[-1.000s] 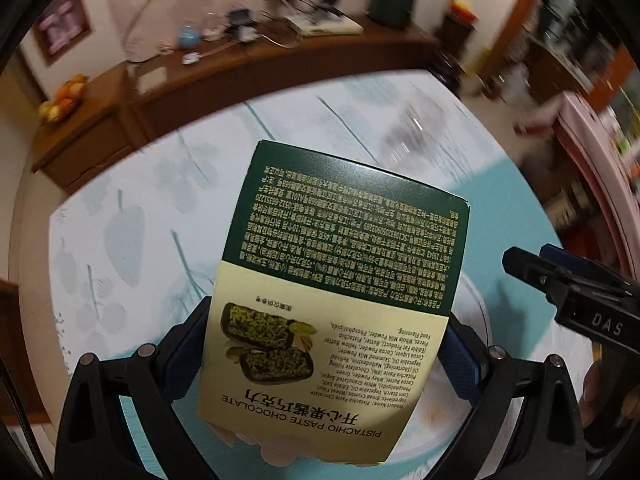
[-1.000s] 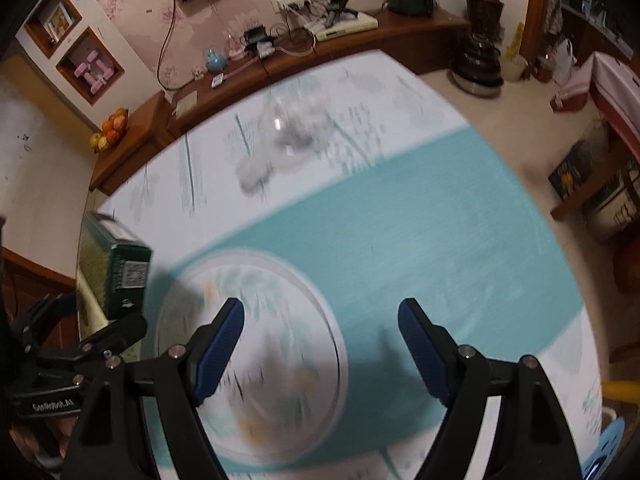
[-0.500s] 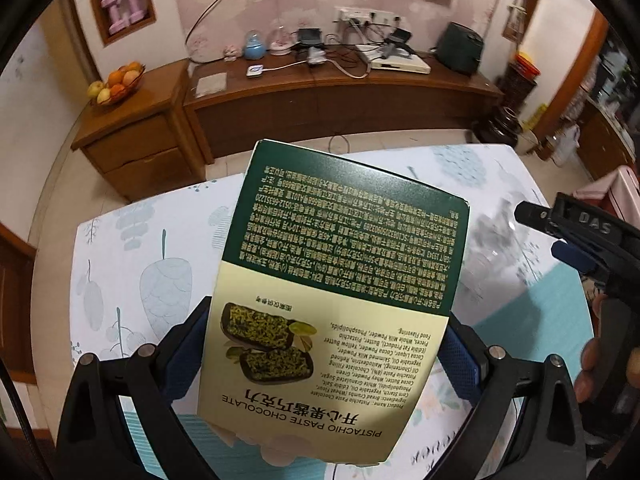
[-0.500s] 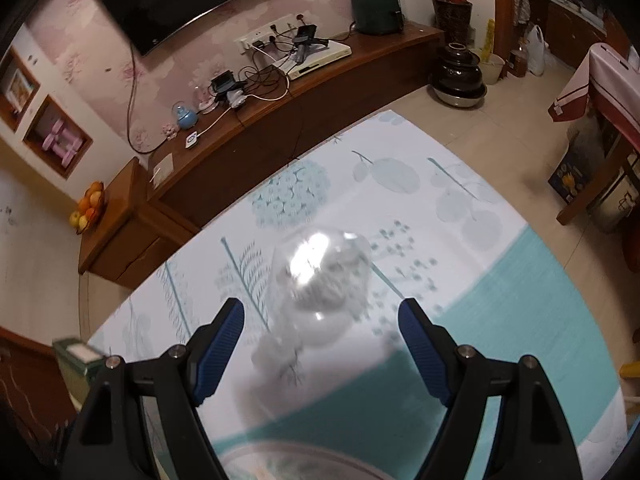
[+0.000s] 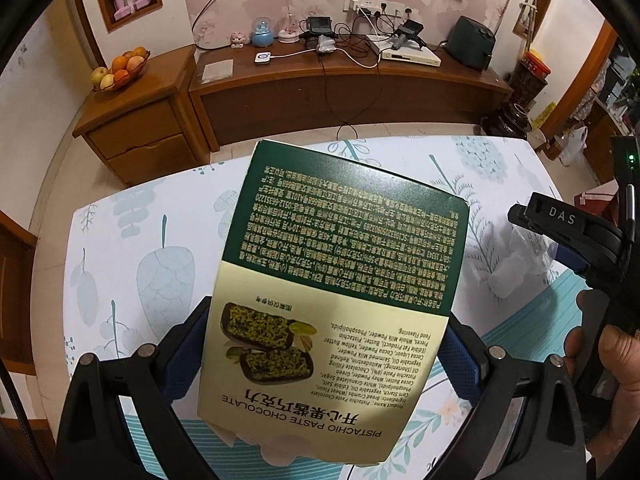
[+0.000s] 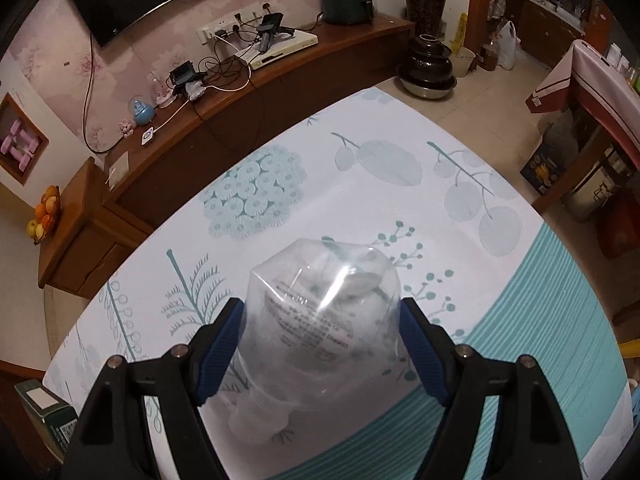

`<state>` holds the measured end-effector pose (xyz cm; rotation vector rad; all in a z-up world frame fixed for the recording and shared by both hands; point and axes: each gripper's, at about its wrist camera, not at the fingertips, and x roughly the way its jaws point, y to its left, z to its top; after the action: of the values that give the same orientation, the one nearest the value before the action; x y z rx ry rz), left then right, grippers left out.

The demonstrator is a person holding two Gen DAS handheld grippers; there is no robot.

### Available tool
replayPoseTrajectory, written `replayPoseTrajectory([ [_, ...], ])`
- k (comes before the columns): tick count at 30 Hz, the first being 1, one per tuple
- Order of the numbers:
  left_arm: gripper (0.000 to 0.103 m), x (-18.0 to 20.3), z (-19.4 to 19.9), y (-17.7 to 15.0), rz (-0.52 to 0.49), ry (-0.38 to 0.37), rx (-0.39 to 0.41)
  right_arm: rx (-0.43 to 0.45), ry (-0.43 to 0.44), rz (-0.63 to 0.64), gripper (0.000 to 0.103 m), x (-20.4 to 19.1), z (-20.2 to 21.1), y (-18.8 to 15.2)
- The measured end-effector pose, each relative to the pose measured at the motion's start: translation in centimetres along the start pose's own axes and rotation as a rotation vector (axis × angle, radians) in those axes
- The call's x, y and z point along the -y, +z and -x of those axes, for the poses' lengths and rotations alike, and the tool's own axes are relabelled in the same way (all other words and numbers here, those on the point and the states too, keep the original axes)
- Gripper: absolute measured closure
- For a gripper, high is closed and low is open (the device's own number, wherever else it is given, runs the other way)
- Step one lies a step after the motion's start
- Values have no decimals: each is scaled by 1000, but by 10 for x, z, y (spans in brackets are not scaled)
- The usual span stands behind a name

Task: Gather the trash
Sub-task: 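Close the right gripper around the clear plastic bottle, then carry the chocolate box and plastic bottle down toward the floor bin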

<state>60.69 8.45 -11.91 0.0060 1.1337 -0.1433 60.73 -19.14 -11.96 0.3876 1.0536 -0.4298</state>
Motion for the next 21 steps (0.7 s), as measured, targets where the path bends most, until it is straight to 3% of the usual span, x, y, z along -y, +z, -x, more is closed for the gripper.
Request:
replayPoseTrajectory([
  [5, 4, 7, 6, -10, -14, -19, -8, -17, 20, 19, 26, 11, 6, -11],
  [10, 4, 19, 20, -30, -49, -44, -18, -49, 128, -11, 26, 36, 19, -30],
  [21, 4, 46, 77, -97, -94, -94, -39, -100, 282, -7, 26, 91, 81, -108],
])
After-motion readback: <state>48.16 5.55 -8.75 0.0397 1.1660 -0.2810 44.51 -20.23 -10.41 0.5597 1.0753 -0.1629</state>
